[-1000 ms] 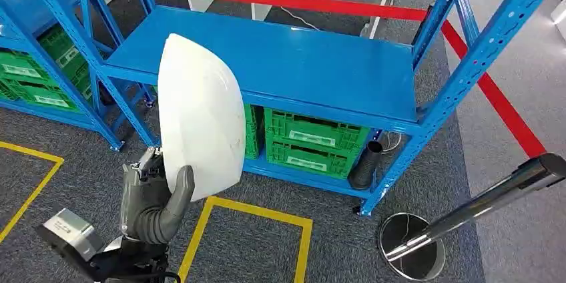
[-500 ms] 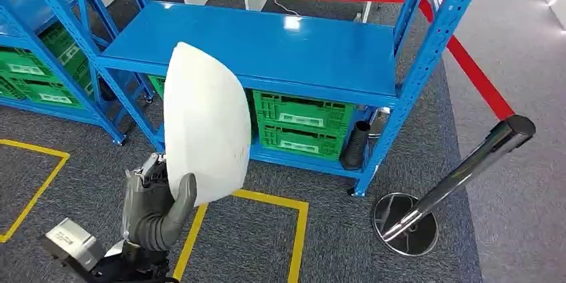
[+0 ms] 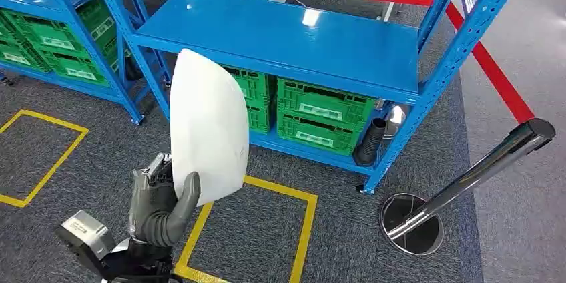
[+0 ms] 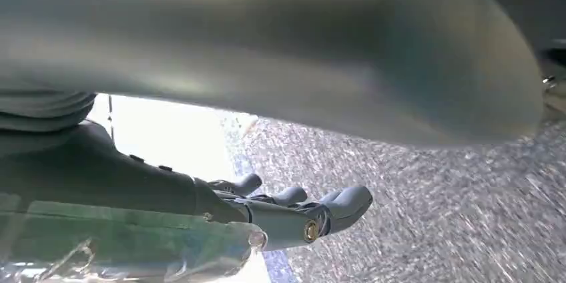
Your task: Take the parts from the cabinet and place them on the table.
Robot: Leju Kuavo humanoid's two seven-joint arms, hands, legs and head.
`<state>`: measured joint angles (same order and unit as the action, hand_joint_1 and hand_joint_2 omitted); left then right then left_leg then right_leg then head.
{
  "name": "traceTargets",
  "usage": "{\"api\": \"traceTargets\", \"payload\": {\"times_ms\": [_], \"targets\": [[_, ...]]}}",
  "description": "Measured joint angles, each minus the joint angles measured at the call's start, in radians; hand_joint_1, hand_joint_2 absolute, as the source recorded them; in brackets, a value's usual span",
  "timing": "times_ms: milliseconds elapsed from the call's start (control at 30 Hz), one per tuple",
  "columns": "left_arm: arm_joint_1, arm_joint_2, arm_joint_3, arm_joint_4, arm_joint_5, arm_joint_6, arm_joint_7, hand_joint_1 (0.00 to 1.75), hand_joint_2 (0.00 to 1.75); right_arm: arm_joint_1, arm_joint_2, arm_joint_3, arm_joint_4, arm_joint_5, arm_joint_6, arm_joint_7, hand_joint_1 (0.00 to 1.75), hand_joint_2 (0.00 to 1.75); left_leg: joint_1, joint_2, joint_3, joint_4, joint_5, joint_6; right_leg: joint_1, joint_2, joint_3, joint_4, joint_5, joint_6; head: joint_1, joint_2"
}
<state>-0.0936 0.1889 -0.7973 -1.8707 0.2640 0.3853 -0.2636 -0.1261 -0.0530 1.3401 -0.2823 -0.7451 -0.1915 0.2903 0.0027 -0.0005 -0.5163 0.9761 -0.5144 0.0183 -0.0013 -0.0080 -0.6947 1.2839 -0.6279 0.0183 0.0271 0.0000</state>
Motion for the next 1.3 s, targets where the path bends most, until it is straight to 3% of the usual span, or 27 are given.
{"api": "traceTargets", "payload": {"times_ms": [33, 67, 133, 167, 200, 333, 367, 400, 433, 500, 533, 567, 600, 667, 700, 733, 867, 933, 967, 1000, 1033, 1067, 1100, 1167, 1200, 1233, 1300], "targets": [[0.004, 0.000, 0.001, 0.005, 0.003, 0.000, 0.000, 1.75, 1.75, 0.000, -0.002, 0.001, -0.001, 0.007, 0.001, 0.003, 0.00, 0.00, -0.001, -0.006, -0.005, 0.002, 0.004, 0.000, 0.000, 0.000, -0.009, 0.036, -0.007, 0.000, 0.000, 0.000], [0.008, 0.000, 0.002, 0.008, 0.005, 0.002, 0.000, 1.75, 1.75, 0.000, -0.005, 0.001, -0.002, 0.013, 0.003, 0.007, 0.00, 0.00, -0.002, -0.015, -0.010, 0.004, 0.006, -0.002, 0.000, 0.000, 0.004, 0.025, 0.009, 0.000, 0.001, 0.000], [0.013, 0.000, 0.004, 0.011, 0.005, 0.011, -0.005, 1.75, 1.75, 0.000, -0.011, 0.002, -0.003, 0.028, 0.008, 0.015, 0.00, 0.00, -0.002, -0.032, -0.013, 0.010, 0.008, -0.004, 0.000, 0.010, 0.085, -0.111, 0.086, -0.006, 0.001, 0.000], [0.013, 0.000, 0.005, 0.011, 0.005, 0.018, -0.007, 1.75, 1.75, 0.000, -0.015, 0.004, -0.005, 0.034, 0.011, 0.018, 0.00, 0.00, -0.001, -0.041, -0.015, 0.016, 0.007, -0.006, -0.001, 0.040, 0.134, -0.203, 0.127, -0.012, 0.001, 0.000], [0.013, 0.000, 0.007, 0.011, 0.004, 0.026, -0.009, 1.75, 1.75, 0.000, -0.019, 0.006, -0.006, 0.042, 0.015, 0.022, 0.00, 0.00, -0.002, -0.047, -0.023, 0.019, 0.007, -0.010, -0.004, 0.089, 0.159, -0.245, 0.117, -0.020, 0.000, 0.000], [0.024, 0.002, 0.011, 0.007, -0.013, 0.065, 0.006, 1.75, 1.75, 0.002, -0.021, 0.012, -0.011, 0.062, 0.028, 0.031, 0.00, 0.00, 0.004, -0.089, -0.049, 0.028, 0.022, -0.038, 0.001, 0.055, 0.154, -0.265, 0.117, -0.029, -0.001, 0.000], [0.026, 0.006, 0.013, 0.005, -0.018, 0.071, 0.011, 1.75, 1.75, 0.001, -0.019, 0.016, -0.013, 0.066, 0.028, 0.031, 0.00, 0.00, 0.002, -0.083, -0.052, 0.032, 0.013, -0.041, -0.011, 0.039, 0.156, -0.276, 0.123, -0.039, 0.000, 0.000], [0.025, 0.008, 0.014, 0.003, -0.024, 0.080, 0.016, 1.75, 1.75, -0.001, -0.021, 0.018, -0.014, 0.067, 0.028, 0.031, 0.00, 0.00, -0.001, -0.050, -0.057, 0.048, -0.005, -0.050, -0.010, 0.029, 0.158, -0.277, 0.124, -0.041, -0.003, 0.000], [0.025, 0.010, 0.015, 0.000, -0.029, 0.085, 0.023, 1.75, 1.75, -0.002, -0.020, 0.019, -0.016, 0.070, 0.030, 0.030, 0.00, 0.00, 0.002, -0.031, -0.079, 0.098, -0.039, -0.057, -0.010, 0.017, 0.158, -0.277, 0.123, -0.046, -0.015, 0.000], [0.027, 0.014, 0.015, -0.002, -0.038, 0.100, 0.033, 1.75, 1.75, 0.000, -0.018, 0.023, -0.017, 0.079, 0.036, 0.026, 0.00, 0.00, 0.008, -0.022, -0.141, 0.243, -0.105, -0.068, -0.009, -0.012, 0.158, -0.276, 0.122, -0.050, -0.017, 0.000], [0.029, 0.018, 0.015, -0.003, -0.041, 0.109, 0.038, 1.75, 1.75, 0.001, -0.016, 0.030, -0.018, 0.082, 0.033, 0.021, 0.00, 0.00, 0.009, -0.020, -0.163, 0.291, -0.116, -0.072, -0.009, -0.026, 0.157, -0.276, 0.122, -0.050, -0.017, 0.000], [0.032, 0.021, 0.016, -0.006, -0.042, 0.117, 0.040, 1.75, 1.75, 0.001, -0.014, 0.034, -0.019, 0.083, 0.025, 0.013, 0.00, 0.00, 0.011, -0.019, -0.164, 0.296, -0.106, -0.074, -0.010, -0.039, 0.156, -0.275, 0.121, -0.050, -0.017, 0.000], [0.036, 0.025, 0.018, -0.011, -0.045, 0.126, 0.040, 1.75, 1.75, 0.000, -0.013, 0.034, -0.019, 0.086, 0.018, 0.007, 0.00, 0.00, 0.013, -0.016, -0.145, 0.260, -0.074, -0.075, -0.010, -0.051, 0.155, -0.273, 0.120, -0.049, -0.018, 0.000], [0.039, 0.028, 0.023, -0.017, -0.050, 0.133, 0.029, 1.75, 1.75, -0.001, -0.009, 0.034, -0.021, 0.089, 0.010, -0.004, 0.00, 0.00, 0.012, 0.010, -0.064, 0.105, 0.009, -0.069, -0.010, -0.072, 0.157, -0.270, 0.116, -0.043, -0.019, 0.000], [0.037, 0.028, 0.027, -0.022, -0.053, 0.132, 0.017, 1.75, 1.75, -0.001, -0.008, 0.034, -0.022, 0.089, 0.006, -0.005, 0.00, 0.00, 0.007, 0.056, -0.033, 0.038, 0.016, -0.064, -0.008, -0.081, 0.161, -0.269, 0.114, -0.039, -0.019, 0.000], [0.034, 0.028, 0.029, -0.026, -0.053, 0.125, 0.007, 1.75, 1.75, -0.001, -0.008, 0.034, -0.023, 0.087, -0.003, -0.005, 0.00, 0.00, -0.007, 0.085, -0.030, 0.025, 0.012, -0.053, 0.000, -0.092, 0.159, -0.266, 0.112, -0.032, -0.020, 0.000], [0.029, 0.028, 0.037, -0.032, -0.047, 0.090, -0.015, 1.75, 1.75, -0.003, -0.011, 0.034, -0.023, 0.074, -0.021, -0.005, 0.00, 0.00, -0.007, 0.042, -0.041, 0.020, 0.022, -0.022, -0.001, -0.129, 0.164, -0.271, 0.111, -0.012, -0.016, 0.000], [0.018, 0.022, 0.037, -0.036, -0.046, 0.073, -0.019, 1.75, 1.75, -0.005, -0.018, 0.033, -0.023, 0.073, -0.026, -0.005, 0.00, 0.00, 0.003, 0.026, -0.045, 0.014, 0.030, -0.009, -0.006, -0.027, 0.141, -0.214, 0.059, -0.003, -0.011, 0.000], [0.014, 0.019, 0.036, -0.036, -0.046, 0.070, -0.019, 1.75, 1.75, -0.004, -0.019, 0.033, -0.023, 0.071, -0.026, -0.005, 0.00, 0.00, 0.003, 0.015, -0.047, 0.014, 0.032, -0.007, -0.007, -0.006, 0.109, -0.142, 0.019, -0.003, -0.005, 0.000], [0.014, 0.016, 0.036, -0.036, -0.045, 0.067, -0.020, 1.75, 1.75, 0.000, -0.021, 0.033, -0.023, 0.069, -0.026, -0.005, 0.00, 0.00, 0.003, 0.003, -0.049, 0.014, 0.033, -0.005, -0.007, 0.002, 0.067, -0.049, -0.022, -0.003, -0.001, 0.000], [0.014, 0.015, 0.036, -0.035, -0.044, 0.066, -0.020, 1.75, 1.75, 0.004, -0.025, 0.033, -0.023, 0.067, -0.026, -0.003, 0.00, 0.00, 0.002, -0.010, -0.050, 0.015, 0.033, -0.005, -0.006, 0.004, 0.035, 0.018, -0.041, -0.003, -0.001, 0.000], [0.013, 0.014, 0.036, -0.034, -0.042, 0.063, -0.021, 1.75, 1.75, 0.007, -0.027, 0.033, -0.023, 0.065, -0.026, -0.002, 0.00, 0.00, 0.001, -0.023, -0.050, 0.018, 0.033, -0.005, -0.006, 0.004, 0.020, 0.047, -0.038, -0.004, 0.000, 0.000], [0.012, 0.013, 0.036, -0.033, -0.040, 0.056, -0.021, 1.75, 1.75, 0.007, -0.029, 0.033, -0.023, 0.064, -0.026, -0.002, 0.00, 0.00, 0.001, -0.034, -0.050, 0.020, 0.033, -0.005, -0.006, 0.004, 0.026, 0.031, -0.014, -0.005, -0.001, 0.000], [0.004, 0.013, 0.035, -0.033, -0.040, 0.047, -0.022, 1.75, 1.75, 0.004, -0.031, 0.033, -0.023, 0.061, -0.027, -0.002, 0.00, 0.00, 0.003, -0.063, -0.050, 0.027, 0.031, -0.009, -0.007, 0.020, 0.091, -0.123, 0.090, -0.009, -0.001, 0.000], [-0.002, 0.010, 0.035, -0.033, -0.039, 0.043, -0.023, 1.75, 1.75, 0.004, -0.031, 0.033, -0.023, 0.061, -0.027, 0.000, 0.00, 0.00, 0.004, -0.075, -0.051, 0.032, 0.028, -0.013, -0.010, 0.052, 0.126, -0.209, 0.133, -0.011, 0.000, 0.000], [-0.006, 0.008, 0.035, -0.033, -0.039, 0.040, -0.024, 1.75, 1.75, 0.004, -0.032, 0.033, -0.023, 0.061, -0.027, 0.002, 0.00, 0.00, 0.000, -0.085, -0.058, 0.038, 0.027, -0.022, -0.015, 0.112, 0.139, -0.236, 0.119, -0.013, -0.001, 0.000], [-0.017, 0.006, 0.034, -0.034, -0.037, 0.035, -0.025, 1.75, 1.75, 0.004, -0.032, 0.033, -0.023, 0.061, -0.028, 0.005, 0.00, 0.00, 0.008, -0.111, -0.076, 0.042, 0.035, -0.037, -0.012, 0.098, 0.138, -0.249, 0.115, -0.019, -0.002, 0.000]]}}
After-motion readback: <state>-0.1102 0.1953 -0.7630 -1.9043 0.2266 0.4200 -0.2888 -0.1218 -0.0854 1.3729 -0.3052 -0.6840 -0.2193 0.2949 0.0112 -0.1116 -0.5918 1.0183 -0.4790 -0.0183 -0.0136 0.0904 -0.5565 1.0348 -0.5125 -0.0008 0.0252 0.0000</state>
